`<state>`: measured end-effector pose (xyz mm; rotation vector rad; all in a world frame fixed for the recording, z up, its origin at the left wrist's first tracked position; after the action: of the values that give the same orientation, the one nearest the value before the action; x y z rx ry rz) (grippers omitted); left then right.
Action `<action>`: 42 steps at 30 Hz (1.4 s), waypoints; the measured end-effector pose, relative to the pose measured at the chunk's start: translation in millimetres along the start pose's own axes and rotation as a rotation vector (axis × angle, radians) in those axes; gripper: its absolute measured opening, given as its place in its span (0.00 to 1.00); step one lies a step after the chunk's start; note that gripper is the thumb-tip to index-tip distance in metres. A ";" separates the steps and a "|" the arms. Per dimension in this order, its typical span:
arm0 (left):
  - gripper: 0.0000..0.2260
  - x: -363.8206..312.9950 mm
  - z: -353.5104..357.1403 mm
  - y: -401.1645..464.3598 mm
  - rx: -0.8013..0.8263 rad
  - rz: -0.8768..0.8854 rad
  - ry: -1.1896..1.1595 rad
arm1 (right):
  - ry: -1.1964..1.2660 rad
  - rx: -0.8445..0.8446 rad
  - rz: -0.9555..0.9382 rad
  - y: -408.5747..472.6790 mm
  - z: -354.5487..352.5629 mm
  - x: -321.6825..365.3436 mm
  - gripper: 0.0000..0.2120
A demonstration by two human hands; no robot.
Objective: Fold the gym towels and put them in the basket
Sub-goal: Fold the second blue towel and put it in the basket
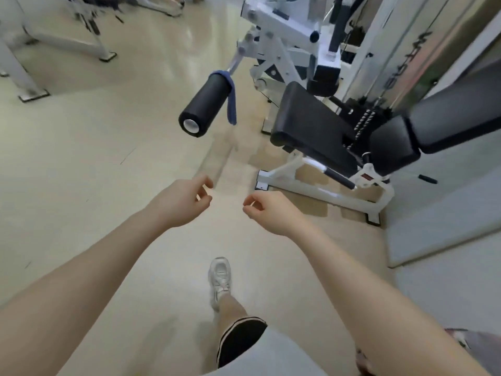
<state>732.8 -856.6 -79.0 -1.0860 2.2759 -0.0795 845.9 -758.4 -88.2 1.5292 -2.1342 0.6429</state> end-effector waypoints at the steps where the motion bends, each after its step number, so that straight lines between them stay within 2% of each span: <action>1: 0.11 9.1 -9.6 22.5 -0.001 -0.021 -0.014 | 0.009 0.010 -0.018 27.3 -2.3 1.3 0.11; 13: 0.12 93.7 -147.7 321.9 0.041 -0.166 -0.038 | 0.019 0.159 -0.014 372.7 -32.9 -22.0 0.09; 18: 0.11 163.4 -186.2 426.0 0.070 -0.213 -0.065 | 0.072 0.197 0.002 497.1 -18.7 -8.9 0.09; 23: 0.11 214.5 -239.0 564.8 0.082 -0.123 -0.030 | 0.096 0.114 0.070 640.1 -12.5 -5.9 0.10; 26: 0.12 229.8 -275.1 640.8 0.188 -0.045 0.041 | 0.153 0.045 0.178 714.6 -14.8 0.1 0.09; 29: 0.12 225.7 -315.4 709.6 0.266 0.051 0.116 | 0.188 0.006 0.243 779.2 -29.7 5.8 0.07; 33: 0.12 201.7 -344.5 781.9 0.323 0.165 0.169 | 0.234 -0.091 0.362 825.6 -60.6 -10.2 0.09; 38: 0.12 163.1 -343.6 868.7 0.345 0.240 0.159 | 0.268 -0.234 0.540 857.8 -88.7 -80.2 0.10; 42: 0.11 127.9 -324.6 942.3 0.425 0.268 0.204 | 0.291 -0.347 0.667 890.0 -114.8 -156.2 0.10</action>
<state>-153.0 -389.6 -162.8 -0.5698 2.4105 -0.5594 53.7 -321.3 -193.7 0.4933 -2.3483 0.6079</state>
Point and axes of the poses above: each hand's wrist, its own y-axis towards the middle knuckle, its own z-axis out of the palm, x = y × z, the point moved 10 cm from there along y, towards the middle knuckle, and after that the axes turned 15 degrees about -z, right-handed, at the moved point
